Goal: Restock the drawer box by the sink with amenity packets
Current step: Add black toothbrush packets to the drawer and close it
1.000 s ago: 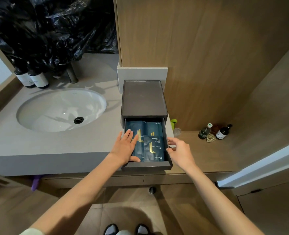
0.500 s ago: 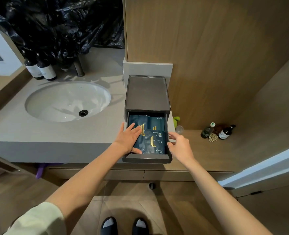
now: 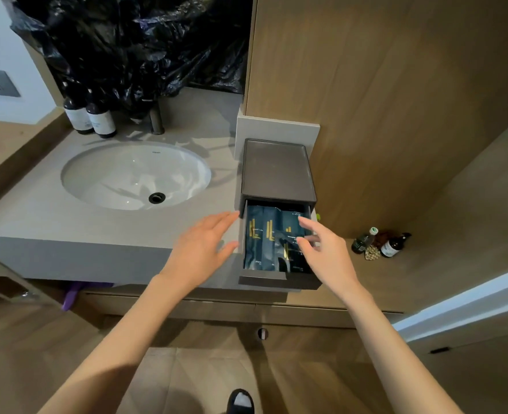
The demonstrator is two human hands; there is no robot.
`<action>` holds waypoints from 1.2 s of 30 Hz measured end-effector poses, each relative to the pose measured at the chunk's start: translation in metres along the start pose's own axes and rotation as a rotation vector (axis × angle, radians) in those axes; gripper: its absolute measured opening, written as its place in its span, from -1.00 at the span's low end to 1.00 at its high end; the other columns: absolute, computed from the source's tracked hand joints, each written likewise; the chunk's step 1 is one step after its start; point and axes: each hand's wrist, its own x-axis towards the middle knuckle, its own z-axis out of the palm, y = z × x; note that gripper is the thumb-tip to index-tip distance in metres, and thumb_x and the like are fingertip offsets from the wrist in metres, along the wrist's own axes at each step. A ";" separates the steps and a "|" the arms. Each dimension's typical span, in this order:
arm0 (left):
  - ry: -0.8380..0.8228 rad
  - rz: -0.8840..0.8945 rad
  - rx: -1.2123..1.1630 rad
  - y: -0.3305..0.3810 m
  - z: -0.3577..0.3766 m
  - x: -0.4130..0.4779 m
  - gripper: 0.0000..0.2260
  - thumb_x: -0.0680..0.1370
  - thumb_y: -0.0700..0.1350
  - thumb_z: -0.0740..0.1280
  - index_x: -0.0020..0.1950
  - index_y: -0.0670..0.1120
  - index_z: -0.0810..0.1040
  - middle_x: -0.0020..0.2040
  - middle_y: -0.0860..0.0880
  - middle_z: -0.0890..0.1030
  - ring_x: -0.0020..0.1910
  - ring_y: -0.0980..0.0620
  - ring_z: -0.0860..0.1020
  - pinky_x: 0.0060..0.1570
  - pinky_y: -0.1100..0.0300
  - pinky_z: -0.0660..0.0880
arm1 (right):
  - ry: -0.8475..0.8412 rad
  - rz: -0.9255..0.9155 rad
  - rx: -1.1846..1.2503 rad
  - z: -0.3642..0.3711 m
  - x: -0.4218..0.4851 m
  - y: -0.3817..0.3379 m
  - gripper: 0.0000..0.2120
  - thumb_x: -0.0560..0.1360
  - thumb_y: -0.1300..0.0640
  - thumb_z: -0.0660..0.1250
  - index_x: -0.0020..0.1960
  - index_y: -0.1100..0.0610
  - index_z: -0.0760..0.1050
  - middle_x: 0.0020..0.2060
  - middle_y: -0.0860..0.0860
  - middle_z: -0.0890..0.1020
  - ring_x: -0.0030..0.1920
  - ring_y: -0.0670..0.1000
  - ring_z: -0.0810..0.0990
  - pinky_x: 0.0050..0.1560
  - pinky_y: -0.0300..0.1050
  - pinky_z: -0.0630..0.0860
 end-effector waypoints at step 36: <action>0.336 -0.572 -0.527 -0.633 -0.289 -0.214 -0.67 0.55 -0.07 0.33 0.32 0.01 0.47 0.07 0.11 0.60 0.08 0.20 0.56 0.08 0.30 0.45 | -0.331 -0.239 0.260 0.542 0.066 -0.508 -0.67 0.57 0.11 0.28 0.32 -0.05 0.46 0.18 -0.20 0.54 0.11 -0.19 0.53 -0.02 -0.47 0.41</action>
